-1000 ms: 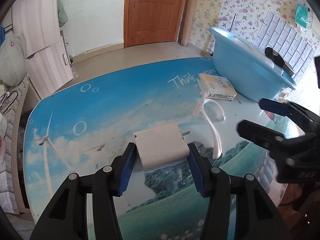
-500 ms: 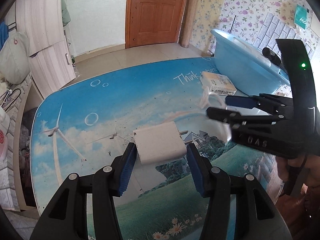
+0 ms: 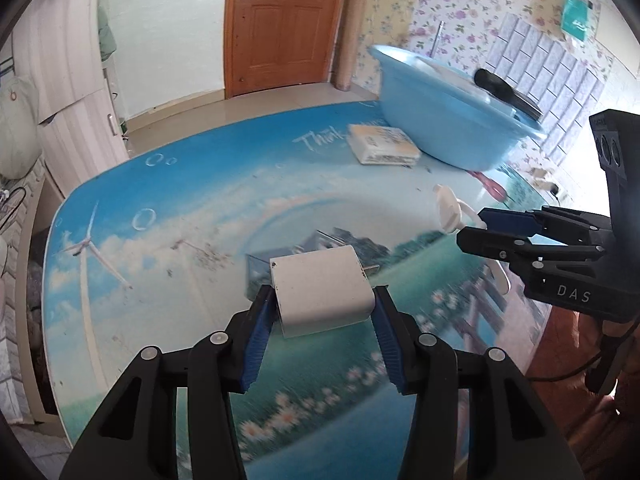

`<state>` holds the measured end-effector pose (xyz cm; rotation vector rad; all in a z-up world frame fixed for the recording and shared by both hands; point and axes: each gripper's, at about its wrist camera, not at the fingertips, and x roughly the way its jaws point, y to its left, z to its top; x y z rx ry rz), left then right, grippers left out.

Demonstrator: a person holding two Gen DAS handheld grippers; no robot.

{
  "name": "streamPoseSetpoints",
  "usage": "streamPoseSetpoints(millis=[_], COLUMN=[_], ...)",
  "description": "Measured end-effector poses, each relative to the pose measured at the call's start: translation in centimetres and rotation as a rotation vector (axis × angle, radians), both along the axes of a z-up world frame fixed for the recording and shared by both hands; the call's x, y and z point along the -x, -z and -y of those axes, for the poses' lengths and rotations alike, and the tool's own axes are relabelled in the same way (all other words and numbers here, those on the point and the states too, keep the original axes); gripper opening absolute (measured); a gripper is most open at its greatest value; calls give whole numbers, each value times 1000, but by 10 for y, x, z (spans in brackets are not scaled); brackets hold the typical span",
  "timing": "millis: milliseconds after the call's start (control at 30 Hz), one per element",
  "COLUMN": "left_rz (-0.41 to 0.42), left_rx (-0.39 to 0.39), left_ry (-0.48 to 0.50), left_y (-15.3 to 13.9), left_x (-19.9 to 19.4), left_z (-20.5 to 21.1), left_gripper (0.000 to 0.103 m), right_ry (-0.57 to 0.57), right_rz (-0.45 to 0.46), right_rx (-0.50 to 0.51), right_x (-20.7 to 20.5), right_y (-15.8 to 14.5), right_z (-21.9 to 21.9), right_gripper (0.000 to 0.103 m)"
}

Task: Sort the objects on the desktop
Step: 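Lift the charger and hook and move both tools toward the basin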

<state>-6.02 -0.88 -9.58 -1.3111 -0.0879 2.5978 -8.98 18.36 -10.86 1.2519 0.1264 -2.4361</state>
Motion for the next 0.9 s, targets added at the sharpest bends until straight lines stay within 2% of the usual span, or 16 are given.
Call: streamPoseSetpoints(millis=[233,400,533,667,900], left_rz=[-1,10,19,9,-17], left_rx=[32,44,86,109,130], left_ry=[29,-11,-25,-49,-94], left_y=[0,2,4,6,8], left_x=[-23,-25,-18,-17,-11], left_z=[-18,-19,-27,-33,-38], left_gripper=[48,49,57,65,73], right_ry=[73,62,25,58,87], right_rz=[-37,-65,-73,-67,-40], right_rx=[-7,-6,25,69,118], right_x=[-36,-57,-61,-54,-44], right_y=[-8,-11,-13,-11,-5], right_z=[-15,0,0,-15,-31], right_gripper=[41,41,41,41,41])
